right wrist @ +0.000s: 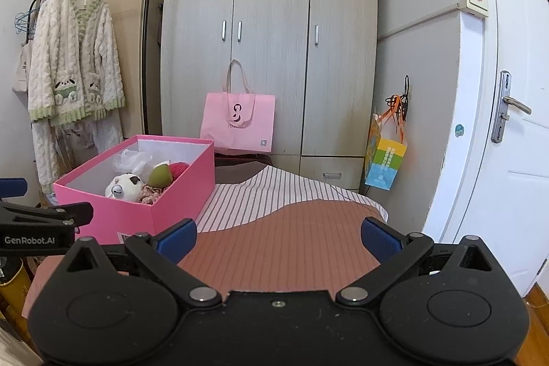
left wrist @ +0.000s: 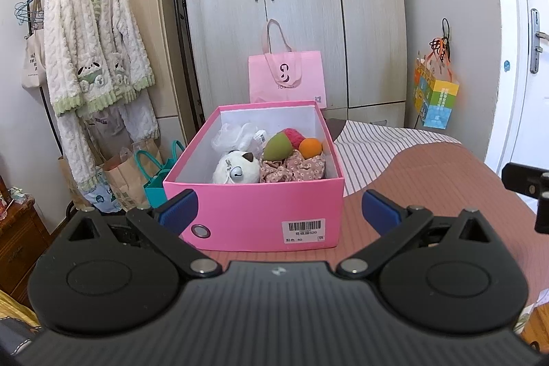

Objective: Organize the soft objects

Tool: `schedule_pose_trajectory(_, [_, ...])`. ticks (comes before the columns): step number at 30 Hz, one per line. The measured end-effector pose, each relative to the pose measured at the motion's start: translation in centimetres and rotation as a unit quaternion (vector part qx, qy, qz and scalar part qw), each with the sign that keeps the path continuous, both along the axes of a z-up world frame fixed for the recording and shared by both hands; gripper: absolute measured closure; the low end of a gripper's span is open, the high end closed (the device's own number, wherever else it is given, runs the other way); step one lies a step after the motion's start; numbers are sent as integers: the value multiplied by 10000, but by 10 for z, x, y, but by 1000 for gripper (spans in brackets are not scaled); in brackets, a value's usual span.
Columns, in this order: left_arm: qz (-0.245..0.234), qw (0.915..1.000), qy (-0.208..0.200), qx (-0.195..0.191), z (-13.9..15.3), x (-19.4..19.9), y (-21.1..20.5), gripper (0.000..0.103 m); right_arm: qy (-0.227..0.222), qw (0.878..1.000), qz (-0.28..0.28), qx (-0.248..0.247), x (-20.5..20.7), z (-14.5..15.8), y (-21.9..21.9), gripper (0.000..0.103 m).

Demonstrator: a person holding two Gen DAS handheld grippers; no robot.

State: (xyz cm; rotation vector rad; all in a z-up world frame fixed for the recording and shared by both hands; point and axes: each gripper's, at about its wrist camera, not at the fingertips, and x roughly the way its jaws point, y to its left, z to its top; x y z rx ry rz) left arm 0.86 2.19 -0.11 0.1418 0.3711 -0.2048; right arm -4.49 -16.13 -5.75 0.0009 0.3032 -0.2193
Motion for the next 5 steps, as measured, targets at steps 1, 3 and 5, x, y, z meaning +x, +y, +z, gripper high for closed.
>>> schedule_pose_trajectory(1, [2,10000,-3,-4,0,0,0,0,3,10000,-1,-2,0,0,0,0])
schedule_pose_trajectory(3, [8,10000,6,-4,0,0,0,0,5,10000,-6,1,0,0,0,0])
schedule_pose_trajectory(5, [15,10000,24,-8,0,0,1,0,9,10000,-2,-8,0,0,0,0])
